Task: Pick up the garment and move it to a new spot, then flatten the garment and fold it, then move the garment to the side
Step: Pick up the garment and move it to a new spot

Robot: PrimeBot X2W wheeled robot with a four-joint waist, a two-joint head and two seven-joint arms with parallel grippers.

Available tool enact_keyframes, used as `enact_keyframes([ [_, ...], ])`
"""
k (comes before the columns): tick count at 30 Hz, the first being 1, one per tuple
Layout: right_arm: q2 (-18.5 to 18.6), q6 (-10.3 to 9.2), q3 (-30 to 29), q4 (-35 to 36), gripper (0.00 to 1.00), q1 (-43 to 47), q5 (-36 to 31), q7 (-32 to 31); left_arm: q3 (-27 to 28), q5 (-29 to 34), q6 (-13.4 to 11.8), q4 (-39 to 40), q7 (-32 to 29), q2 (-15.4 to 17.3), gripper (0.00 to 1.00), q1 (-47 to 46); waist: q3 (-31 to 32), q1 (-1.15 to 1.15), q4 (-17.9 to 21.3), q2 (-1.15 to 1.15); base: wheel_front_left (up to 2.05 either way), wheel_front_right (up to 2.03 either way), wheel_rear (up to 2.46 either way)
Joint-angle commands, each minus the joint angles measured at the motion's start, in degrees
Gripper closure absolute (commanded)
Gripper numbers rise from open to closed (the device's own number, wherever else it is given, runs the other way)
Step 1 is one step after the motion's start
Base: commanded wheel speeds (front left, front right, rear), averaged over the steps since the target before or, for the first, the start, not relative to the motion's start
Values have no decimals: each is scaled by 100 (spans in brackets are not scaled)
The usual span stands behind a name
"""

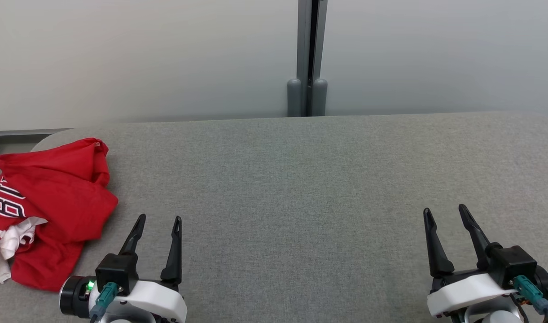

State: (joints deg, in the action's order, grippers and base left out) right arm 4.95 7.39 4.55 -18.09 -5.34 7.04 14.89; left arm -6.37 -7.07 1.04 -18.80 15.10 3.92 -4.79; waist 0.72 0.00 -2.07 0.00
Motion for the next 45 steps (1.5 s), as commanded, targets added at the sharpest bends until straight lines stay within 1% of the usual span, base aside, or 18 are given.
enact_keyframes([
  [1,18,19,-3,11,0,-16,15,44,25,14,34,14,8,5,0,-54,0,0,-56,0,0,0,0],
  [4,36,19,17,45,0,-14,28,40,53,-30,32,27,6,-1,0,-93,2,0,-192,0,0,0,0],
  [8,35,19,64,140,0,26,32,40,89,-77,47,36,6,-15,0,-152,15,0,-493,0,0,0,0],
  [15,12,18,176,275,0,70,65,39,182,-60,80,86,5,-16,0,-230,48,0,-1223,0,0,0,0],
  [16,-7,18,203,291,0,84,86,39,227,-64,86,109,5,-16,0,-221,60,0,-1433,0,0,0,0],
  [21,-40,18,307,255,0,80,76,38,360,-48,77,142,5,8,0,-190,65,0,-1894,0,0,0,0],
  [24,-50,18,355,237,0,58,62,38,429,-32,78,173,5,11,0,-158,59,0,-2095,0,0,0,0],
  [27,-71,18,397,212,0,52,88,38,487,-33,90,207,5,3,0,-113,51,0,-2223,0,0,0,0],
  [31,-83,18,412,192,0,39,90,39,541,-32,102,217,5,-9,0,-72,48,0,-2297,0,0,0,0],
  [45,-40,18,343,177,0,33,40,38,553,8,135,177,5,-47,0,-175,-18,0,-2328,0,0,0,0],
])
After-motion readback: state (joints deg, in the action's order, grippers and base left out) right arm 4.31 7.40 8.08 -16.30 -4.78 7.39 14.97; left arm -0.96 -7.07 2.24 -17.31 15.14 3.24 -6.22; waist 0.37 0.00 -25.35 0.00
